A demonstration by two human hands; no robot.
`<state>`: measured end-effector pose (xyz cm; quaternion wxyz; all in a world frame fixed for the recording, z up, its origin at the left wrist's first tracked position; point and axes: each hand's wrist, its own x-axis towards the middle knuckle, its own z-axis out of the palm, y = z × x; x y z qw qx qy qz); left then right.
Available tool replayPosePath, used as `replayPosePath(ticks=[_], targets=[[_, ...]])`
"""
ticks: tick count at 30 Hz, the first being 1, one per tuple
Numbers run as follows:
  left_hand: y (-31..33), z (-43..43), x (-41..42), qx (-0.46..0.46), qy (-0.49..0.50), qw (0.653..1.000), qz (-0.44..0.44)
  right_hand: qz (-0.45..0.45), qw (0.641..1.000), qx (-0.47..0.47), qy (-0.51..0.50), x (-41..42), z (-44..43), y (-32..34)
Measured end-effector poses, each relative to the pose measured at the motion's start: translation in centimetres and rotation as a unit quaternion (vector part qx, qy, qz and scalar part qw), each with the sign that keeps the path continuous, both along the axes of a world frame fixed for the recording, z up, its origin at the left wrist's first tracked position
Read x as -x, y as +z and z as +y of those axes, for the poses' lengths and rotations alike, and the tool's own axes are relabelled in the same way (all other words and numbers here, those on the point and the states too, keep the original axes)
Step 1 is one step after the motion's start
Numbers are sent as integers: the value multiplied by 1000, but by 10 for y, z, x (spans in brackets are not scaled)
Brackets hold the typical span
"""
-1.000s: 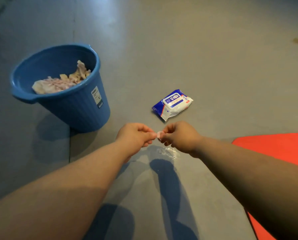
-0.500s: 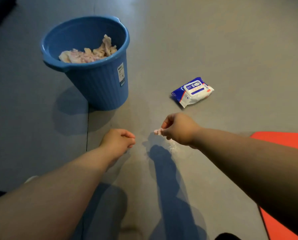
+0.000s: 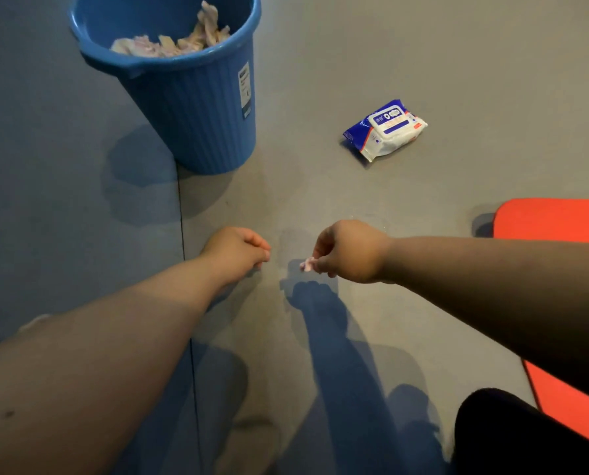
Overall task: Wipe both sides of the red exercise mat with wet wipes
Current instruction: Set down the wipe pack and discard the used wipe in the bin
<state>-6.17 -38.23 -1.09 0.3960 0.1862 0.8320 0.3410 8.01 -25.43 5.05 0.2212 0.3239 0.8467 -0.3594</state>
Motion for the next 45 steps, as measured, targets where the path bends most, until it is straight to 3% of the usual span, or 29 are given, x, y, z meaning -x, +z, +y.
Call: replayPosePath(ticks=[8,13,21,28,35,40,45], targets=[[10,-23,-27,31,-114,993,11,-2,999,-8,-40,-37,-55,-4],[4,-72,-65,91,-243,966,-8,-3,997,1,-79,-73,-104,-13],[7,-94,-101,54,-270,961,9,19,986,24,-161,-114,-158,-38],[20,-91,-110,76,-320,944,17,33,975,19,-220,-128,-154,-28],[36,-58,-90,74,-279,956,52,65,962,11,-265,-102,-107,-14],[13,-28,-86,51,-233,970,53,63,950,15,-306,-76,-90,-52],[-8,-4,-77,58,-200,978,28,62,932,78,-349,-72,-79,-77]])
